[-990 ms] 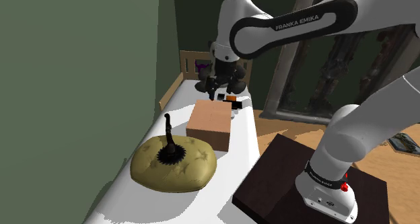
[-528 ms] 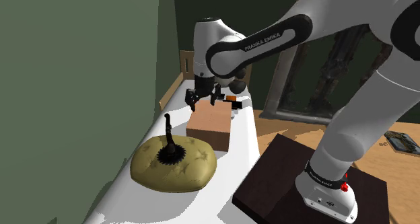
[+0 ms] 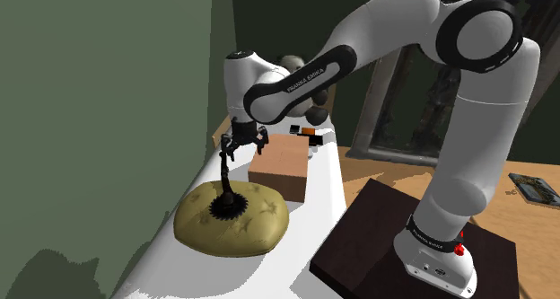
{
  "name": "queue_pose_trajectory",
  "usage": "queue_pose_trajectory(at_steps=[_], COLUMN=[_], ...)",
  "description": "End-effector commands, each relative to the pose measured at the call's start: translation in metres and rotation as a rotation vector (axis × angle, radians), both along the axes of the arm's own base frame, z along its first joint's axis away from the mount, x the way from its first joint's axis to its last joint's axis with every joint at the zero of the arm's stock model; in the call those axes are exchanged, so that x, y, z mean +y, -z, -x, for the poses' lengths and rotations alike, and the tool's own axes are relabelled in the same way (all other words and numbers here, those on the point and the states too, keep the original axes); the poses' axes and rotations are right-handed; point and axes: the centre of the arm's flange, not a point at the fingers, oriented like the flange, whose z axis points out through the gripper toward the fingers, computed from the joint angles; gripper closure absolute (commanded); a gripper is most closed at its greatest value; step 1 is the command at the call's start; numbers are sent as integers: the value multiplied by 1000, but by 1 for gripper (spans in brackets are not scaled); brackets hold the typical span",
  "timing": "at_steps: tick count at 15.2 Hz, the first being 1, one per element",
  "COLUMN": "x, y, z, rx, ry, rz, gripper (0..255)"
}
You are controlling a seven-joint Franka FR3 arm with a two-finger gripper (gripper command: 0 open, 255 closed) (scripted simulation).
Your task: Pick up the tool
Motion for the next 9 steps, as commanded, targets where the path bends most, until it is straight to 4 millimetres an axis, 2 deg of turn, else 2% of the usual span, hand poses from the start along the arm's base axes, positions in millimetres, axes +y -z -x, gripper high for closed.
queue_pose_trajectory(at_steps=[1, 9], x=[9, 40], y=[19, 82], z=[-19, -95], rx=[0, 7], ry=[38, 170], rz=[4, 16], gripper=[0, 0])
